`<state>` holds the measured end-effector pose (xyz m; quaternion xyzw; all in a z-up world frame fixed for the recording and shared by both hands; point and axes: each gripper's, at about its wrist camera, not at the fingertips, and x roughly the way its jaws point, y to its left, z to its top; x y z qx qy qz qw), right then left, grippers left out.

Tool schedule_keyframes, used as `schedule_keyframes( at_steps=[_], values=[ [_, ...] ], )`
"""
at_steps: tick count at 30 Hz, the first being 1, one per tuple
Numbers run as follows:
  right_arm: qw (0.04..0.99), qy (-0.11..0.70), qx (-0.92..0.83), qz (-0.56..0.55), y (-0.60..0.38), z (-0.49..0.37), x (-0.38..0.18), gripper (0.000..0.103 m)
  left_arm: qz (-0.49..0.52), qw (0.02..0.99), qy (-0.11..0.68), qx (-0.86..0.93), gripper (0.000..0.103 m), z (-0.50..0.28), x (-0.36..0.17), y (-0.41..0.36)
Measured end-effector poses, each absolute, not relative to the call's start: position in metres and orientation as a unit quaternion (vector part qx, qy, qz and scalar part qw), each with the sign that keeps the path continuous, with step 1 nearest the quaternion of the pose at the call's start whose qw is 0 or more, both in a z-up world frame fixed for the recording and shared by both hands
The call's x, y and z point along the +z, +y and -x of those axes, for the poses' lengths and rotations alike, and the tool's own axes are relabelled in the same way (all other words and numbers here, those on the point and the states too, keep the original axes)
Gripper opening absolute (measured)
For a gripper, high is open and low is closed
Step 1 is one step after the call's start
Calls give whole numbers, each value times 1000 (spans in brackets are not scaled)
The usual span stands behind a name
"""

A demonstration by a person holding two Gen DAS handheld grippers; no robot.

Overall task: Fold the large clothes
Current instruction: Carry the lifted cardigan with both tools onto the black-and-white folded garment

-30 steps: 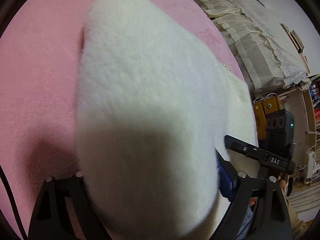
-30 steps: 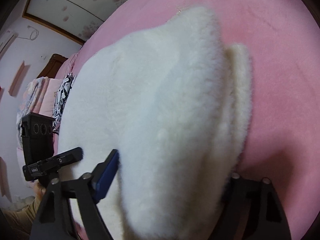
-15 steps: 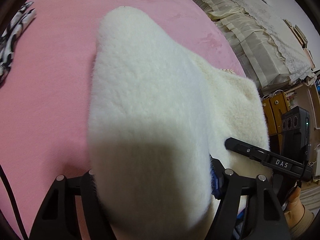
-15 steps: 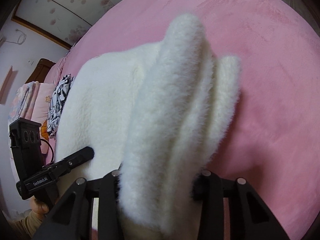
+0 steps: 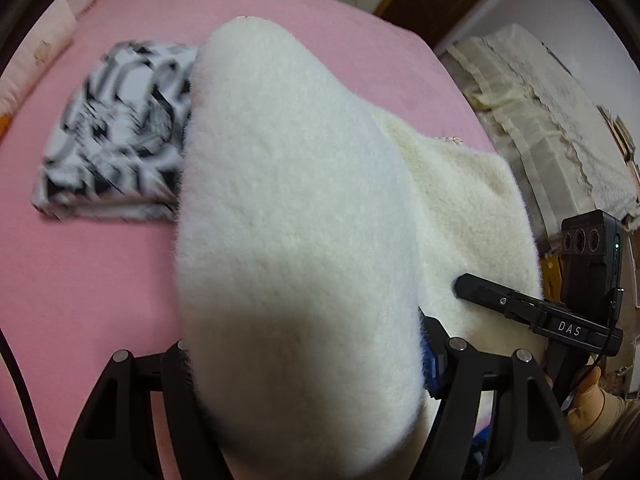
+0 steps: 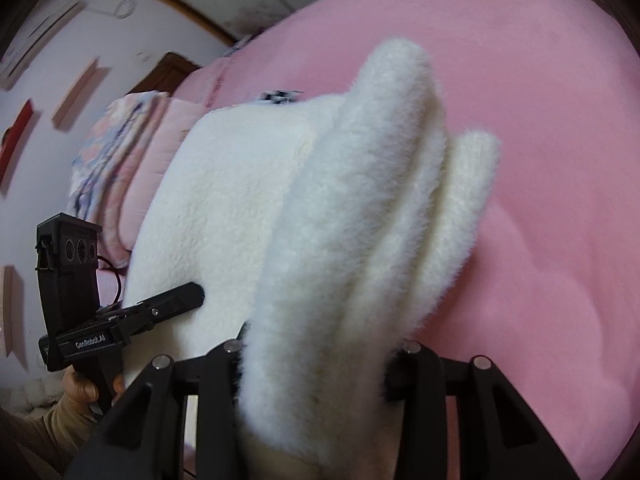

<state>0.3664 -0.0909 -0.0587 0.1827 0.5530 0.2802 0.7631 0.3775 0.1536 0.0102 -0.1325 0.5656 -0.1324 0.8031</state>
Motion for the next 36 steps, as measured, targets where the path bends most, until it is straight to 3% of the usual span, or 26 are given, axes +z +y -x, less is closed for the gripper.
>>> schedule_keyframes(
  at_steps=[6, 12, 18, 22, 29, 36],
  values=[
    [772, 510, 337, -177, 9, -449, -53, 38, 104, 839, 522, -112, 71, -458, 41, 281],
    [782, 483, 348, -184, 87, -539, -83, 38, 91, 856, 498, -108, 71, -557, 14, 375],
    [769, 515, 330, -184, 131, -591, -154, 39, 102, 839, 524, -104, 73, -613, -61, 408],
    [760, 525, 323, -205, 127, -596, -194, 44, 107, 845, 509, -126, 84, -618, -97, 424],
    [755, 542, 321, -179, 131, -594, -188, 60, 97, 854, 498, -118, 90, -610, -94, 424],
    [776, 558, 281, -87, 121, -576, -144, 60, 71, 859, 504, -61, 89, -588, -54, 407]
  ],
)
